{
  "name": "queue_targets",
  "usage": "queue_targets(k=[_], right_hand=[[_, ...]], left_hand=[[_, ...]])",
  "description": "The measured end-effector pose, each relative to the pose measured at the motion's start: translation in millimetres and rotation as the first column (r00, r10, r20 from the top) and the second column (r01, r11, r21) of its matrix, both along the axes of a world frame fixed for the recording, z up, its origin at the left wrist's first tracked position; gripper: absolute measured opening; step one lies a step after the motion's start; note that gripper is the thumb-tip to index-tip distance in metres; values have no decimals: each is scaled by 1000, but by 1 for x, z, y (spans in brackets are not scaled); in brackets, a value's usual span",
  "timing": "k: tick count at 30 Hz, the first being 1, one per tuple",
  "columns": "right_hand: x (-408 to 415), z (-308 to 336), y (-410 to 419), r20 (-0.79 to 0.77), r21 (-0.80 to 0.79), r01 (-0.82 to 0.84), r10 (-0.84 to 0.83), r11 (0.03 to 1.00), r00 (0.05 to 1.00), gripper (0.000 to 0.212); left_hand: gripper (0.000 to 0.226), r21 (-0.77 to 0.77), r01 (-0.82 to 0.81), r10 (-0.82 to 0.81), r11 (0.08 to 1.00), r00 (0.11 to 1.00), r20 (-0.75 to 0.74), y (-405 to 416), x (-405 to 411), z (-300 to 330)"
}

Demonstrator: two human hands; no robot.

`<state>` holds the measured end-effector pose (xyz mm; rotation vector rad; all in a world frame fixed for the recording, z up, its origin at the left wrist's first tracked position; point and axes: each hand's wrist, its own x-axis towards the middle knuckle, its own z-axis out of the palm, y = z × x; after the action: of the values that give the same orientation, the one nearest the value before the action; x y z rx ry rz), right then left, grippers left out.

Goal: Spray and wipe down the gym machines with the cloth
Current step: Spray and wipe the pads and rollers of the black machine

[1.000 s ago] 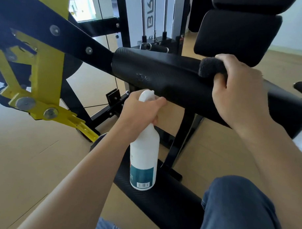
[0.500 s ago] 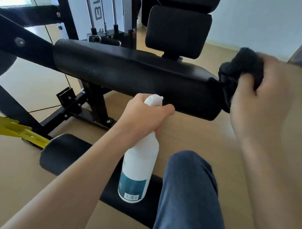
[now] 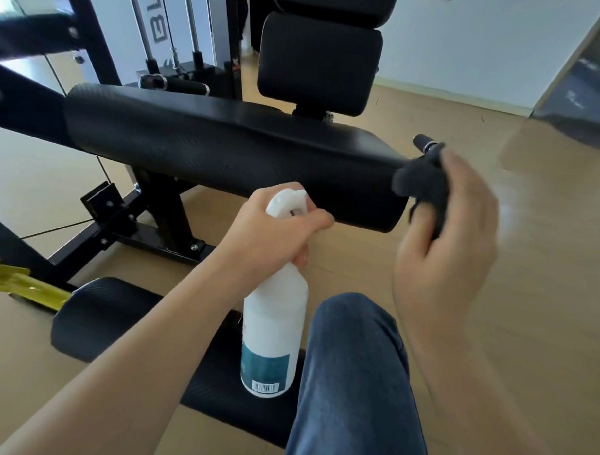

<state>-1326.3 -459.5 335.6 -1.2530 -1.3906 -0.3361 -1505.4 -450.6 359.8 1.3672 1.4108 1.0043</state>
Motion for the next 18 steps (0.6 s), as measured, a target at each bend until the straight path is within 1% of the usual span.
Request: queue_targets(k=[2, 4, 6, 9, 12, 14, 18], right_hand=[[-13, -16, 12, 173, -81, -54, 67, 995, 983, 44], [-23, -28, 23, 378, -142, -12, 66, 990, 923, 46], [-25, -35, 30, 529, -150, 49, 38, 988, 848, 51], [-25, -37, 34, 625, -167, 74, 48, 983, 779, 55], [-31, -34, 42, 710, -122, 73, 35, 990, 703, 54], [-40, -28, 50, 762, -84, 32, 43, 996, 647, 53], [-77, -14, 77, 849, -63, -62, 87, 996, 521, 50]], left_hand=[[20, 12, -116, 116, 993, 993, 16, 2, -15, -2], [22, 26, -224, 224, 974, 975, 17, 3, -35, -5], [20, 62, -275, 277, 959, 960, -32, 5, -52, -9], [9, 130, -320, 335, 939, 934, -124, 6, -68, -14], [2, 154, -325, 350, 933, 920, -175, 11, -73, -18], [4, 147, -357, 379, 922, 910, -169, 14, -79, -22], [6, 51, -448, 450, 893, 889, -82, 14, -91, -33]])
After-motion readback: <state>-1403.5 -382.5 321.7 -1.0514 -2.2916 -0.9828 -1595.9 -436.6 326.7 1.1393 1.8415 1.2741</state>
